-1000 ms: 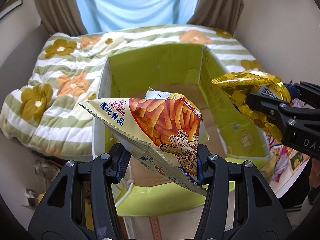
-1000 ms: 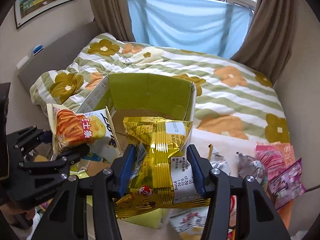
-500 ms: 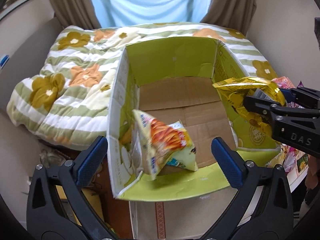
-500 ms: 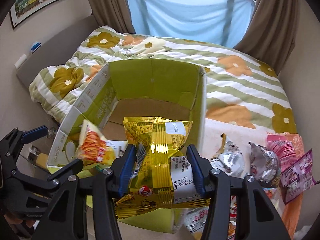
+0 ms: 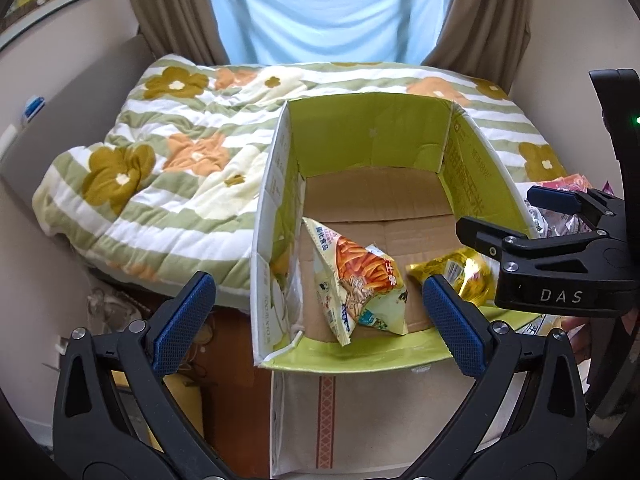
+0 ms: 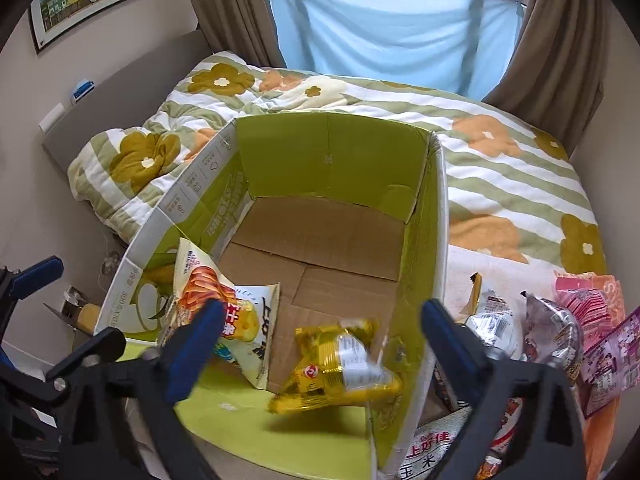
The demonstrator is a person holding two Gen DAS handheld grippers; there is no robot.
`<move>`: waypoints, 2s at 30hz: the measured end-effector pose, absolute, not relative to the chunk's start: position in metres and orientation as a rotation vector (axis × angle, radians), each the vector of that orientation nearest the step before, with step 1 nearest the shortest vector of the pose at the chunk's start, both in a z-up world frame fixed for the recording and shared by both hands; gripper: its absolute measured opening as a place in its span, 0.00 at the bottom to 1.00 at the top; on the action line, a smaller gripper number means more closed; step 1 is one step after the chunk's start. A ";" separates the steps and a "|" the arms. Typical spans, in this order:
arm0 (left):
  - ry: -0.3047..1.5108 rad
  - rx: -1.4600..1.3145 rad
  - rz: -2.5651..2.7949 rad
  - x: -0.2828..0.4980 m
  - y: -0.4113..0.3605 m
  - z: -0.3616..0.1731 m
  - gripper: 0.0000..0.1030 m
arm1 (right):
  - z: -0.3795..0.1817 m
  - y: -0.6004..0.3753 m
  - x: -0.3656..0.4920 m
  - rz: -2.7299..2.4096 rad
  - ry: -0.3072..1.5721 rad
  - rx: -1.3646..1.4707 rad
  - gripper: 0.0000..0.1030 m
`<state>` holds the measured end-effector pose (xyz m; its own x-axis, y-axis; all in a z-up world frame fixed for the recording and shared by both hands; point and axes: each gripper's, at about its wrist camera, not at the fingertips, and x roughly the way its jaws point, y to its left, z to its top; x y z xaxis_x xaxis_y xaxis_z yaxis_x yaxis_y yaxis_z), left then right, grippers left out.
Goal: Organize snacks
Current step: 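Withdraw both tools from the box back toward the snack pile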
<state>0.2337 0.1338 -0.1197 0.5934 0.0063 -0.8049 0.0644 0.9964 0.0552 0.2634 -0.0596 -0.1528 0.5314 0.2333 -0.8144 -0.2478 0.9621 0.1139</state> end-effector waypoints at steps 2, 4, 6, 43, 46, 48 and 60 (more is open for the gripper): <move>0.937 0.079 -0.033 0.232 0.135 -0.119 1.00 | -0.152 -0.060 0.261 0.280 0.962 -0.021 0.98; 0.937 0.080 -0.031 0.230 0.136 -0.118 1.00 | -0.151 -0.059 0.259 0.280 0.959 -0.022 0.98; 0.936 0.079 -0.034 0.228 0.138 -0.117 1.00 | -0.149 -0.059 0.257 0.280 0.952 -0.022 0.98; 0.805 0.098 -0.277 0.145 0.043 -0.070 1.00 | -0.060 -0.182 0.113 0.045 0.748 0.010 0.98; 0.821 0.064 -0.255 0.135 0.022 -0.071 1.00 | -0.060 -0.212 0.101 0.042 0.753 -0.002 0.98; 0.831 0.040 -0.246 0.126 0.006 -0.074 1.00 | -0.060 -0.231 0.094 0.053 0.760 -0.011 0.98; 0.878 -0.002 -0.107 0.082 -0.074 -0.108 1.00 | -0.098 -0.319 0.070 0.148 0.797 -0.079 0.98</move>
<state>0.0825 -0.0740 -0.1082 0.6334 -0.0945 -0.7680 0.0930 0.9946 -0.0457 0.0699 -0.3191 -0.0983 0.6889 0.1023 -0.7176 -0.1620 0.9867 -0.0149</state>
